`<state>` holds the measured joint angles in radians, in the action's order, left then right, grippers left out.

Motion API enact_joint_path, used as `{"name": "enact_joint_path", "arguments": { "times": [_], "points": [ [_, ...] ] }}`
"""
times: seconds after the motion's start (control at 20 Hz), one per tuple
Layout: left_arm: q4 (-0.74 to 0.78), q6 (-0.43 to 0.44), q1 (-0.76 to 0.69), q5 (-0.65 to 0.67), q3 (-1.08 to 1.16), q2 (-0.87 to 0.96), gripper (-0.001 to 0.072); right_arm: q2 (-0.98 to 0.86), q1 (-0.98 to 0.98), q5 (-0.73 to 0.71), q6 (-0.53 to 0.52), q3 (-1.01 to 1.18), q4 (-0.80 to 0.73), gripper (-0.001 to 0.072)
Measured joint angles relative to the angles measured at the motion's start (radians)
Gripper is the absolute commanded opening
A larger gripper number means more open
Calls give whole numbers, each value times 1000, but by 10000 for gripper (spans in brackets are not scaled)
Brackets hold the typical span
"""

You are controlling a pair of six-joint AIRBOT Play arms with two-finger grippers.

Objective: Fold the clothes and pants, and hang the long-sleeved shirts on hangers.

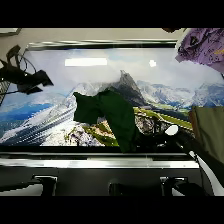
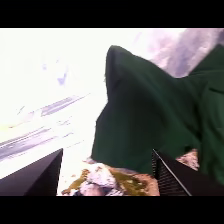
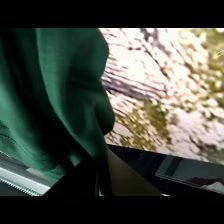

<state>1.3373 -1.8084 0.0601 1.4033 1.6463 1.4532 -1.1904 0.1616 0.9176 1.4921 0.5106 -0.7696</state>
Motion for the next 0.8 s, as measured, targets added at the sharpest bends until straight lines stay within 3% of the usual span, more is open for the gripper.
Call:
{"name": "enact_joint_path", "arguments": {
  "times": [0.35, 0.6, 0.8],
  "points": [
    [-316, 254, 143, -175, -384, 8, 627, 57, 8, 53, 54, 34, -92, 28],
    [-468, 410, 114, -263, -520, 87, 601, 83, 9, 95, 79, 39, -118, 29],
    [-528, 470, 59, -294, -547, 163, 601, 88, 9, 104, 84, 39, -124, 29]
  ]
}}
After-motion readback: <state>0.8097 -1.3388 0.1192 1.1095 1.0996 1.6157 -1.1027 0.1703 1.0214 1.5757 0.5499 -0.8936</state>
